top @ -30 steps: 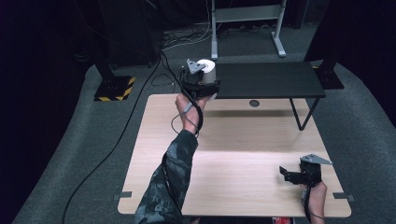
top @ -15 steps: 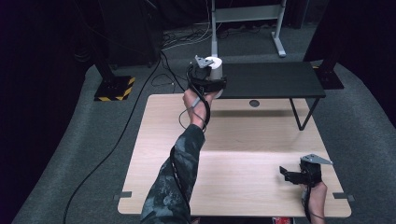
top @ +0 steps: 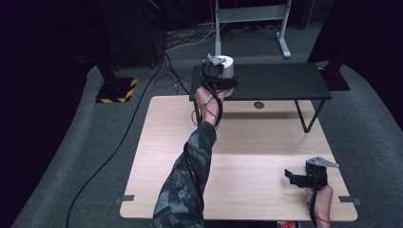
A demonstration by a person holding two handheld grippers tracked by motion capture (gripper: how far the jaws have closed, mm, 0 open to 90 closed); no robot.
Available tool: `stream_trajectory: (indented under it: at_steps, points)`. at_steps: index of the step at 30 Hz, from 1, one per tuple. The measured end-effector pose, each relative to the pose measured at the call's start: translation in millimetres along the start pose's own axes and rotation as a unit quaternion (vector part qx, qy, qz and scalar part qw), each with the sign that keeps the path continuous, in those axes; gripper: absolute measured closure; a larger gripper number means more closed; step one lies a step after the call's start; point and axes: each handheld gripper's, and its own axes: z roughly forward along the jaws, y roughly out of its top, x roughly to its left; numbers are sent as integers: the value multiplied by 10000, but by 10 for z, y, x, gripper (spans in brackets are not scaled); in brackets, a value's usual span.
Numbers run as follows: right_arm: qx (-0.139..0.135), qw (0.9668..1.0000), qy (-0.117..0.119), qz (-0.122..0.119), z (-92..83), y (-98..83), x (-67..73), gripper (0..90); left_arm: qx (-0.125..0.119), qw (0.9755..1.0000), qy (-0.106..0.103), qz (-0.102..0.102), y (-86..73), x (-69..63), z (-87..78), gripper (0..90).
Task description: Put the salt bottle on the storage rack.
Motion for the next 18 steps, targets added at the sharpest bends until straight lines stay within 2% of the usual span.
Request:
stream_trajectory:
  at_steps: [3,5,14,18]
  points:
    - [-3,10000,-1,-4,2,-1,1,0,68,9998,66,155,13,-53,60,275]
    - [-4,10000,3,-8,2,-1,1,0,89,9998,88,169,17,-67,90,276]
    - [1,10000,11,-14,3,0,-1,0,126,9998,-36,-133,-28,-25,230,276]
    - [-3,10000,24,-12,1,-1,-8,0,223,9997,-29,-77,-13,-56,290,276]
